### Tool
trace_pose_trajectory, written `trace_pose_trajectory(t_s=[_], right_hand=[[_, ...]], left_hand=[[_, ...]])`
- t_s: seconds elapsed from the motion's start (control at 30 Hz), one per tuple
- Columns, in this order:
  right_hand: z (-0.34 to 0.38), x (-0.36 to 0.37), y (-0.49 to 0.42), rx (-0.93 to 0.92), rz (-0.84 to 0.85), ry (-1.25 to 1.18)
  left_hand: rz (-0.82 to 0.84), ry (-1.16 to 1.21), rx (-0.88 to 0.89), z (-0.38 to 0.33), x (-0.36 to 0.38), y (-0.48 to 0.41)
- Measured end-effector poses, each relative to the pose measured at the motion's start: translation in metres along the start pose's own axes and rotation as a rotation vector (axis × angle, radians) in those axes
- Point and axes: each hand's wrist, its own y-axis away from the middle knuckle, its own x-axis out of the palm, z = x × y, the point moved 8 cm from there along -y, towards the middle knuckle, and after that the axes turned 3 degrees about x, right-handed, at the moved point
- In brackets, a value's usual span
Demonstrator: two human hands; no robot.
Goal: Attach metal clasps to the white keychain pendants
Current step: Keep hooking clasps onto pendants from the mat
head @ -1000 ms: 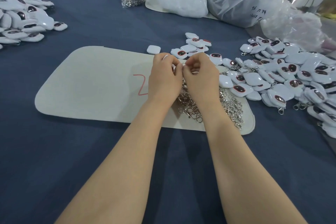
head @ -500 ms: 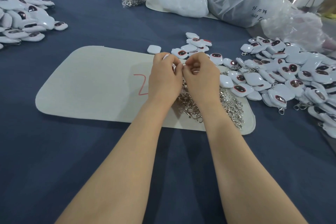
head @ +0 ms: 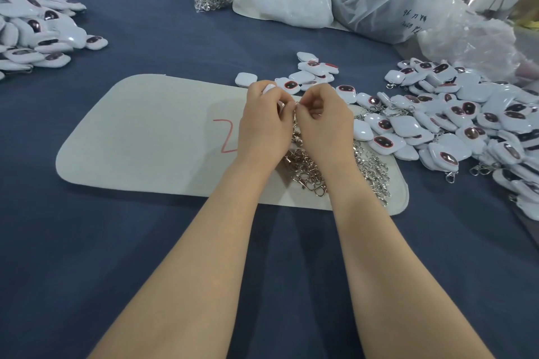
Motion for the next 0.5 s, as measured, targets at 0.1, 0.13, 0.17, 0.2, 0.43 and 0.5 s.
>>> trace_pose_trajectory(t_s=[0.1, 0.13, 0.17, 0.2, 0.43, 0.5], right_hand=[[-0.0033, -0.002, -0.001, 0.032, -0.021, -0.033], [-0.0043, -0.0019, -0.0012, 0.045, -0.019, -0.045], [-0.0054, -0.0011, -0.0015, 0.061, -0.01, -0.055], [-0.0065, 0.0, -0.0018, 0.077, 0.005, -0.063], [-0.0067, 0.0065, -0.0007, 0.093, 0.061, -0.041], [-0.0046, 0.005, -0.001, 0.073, 0.048, -0.026]], left_hand=[[0.012, -0.009, -0.002, 0.0019, 0.0017, 0.0008], [0.015, -0.011, -0.004, 0.0025, 0.0023, 0.0014], [0.013, -0.013, -0.006, 0.0032, 0.0023, 0.0015], [0.007, -0.015, -0.008, 0.004, 0.0019, 0.0014], [0.016, -0.031, -0.009, 0.0042, 0.0011, 0.0005], [0.026, -0.04, -0.016, 0.0043, 0.0018, 0.0007]])
